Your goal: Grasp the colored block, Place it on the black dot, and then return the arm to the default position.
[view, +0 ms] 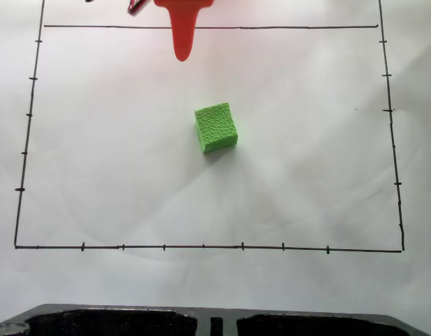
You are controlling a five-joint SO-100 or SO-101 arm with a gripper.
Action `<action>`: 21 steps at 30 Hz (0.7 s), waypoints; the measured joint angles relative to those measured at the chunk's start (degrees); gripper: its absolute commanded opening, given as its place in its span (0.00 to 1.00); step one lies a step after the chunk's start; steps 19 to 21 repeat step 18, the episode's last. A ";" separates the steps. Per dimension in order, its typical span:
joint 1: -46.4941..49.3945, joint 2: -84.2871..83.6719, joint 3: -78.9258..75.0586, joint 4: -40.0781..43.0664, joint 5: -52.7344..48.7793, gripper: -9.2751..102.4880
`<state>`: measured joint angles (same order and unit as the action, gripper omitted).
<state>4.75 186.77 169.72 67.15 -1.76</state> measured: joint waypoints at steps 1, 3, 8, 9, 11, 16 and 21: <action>0.00 0.00 0.00 0.00 0.00 0.08; -0.09 0.00 0.00 0.00 0.00 0.08; -0.18 0.00 0.00 0.00 0.00 0.08; -0.18 0.00 0.00 0.00 0.00 0.08; -0.26 0.00 0.00 0.00 0.00 0.08; -0.26 0.00 0.00 0.00 0.00 0.08; -0.35 0.00 0.00 0.00 0.00 0.08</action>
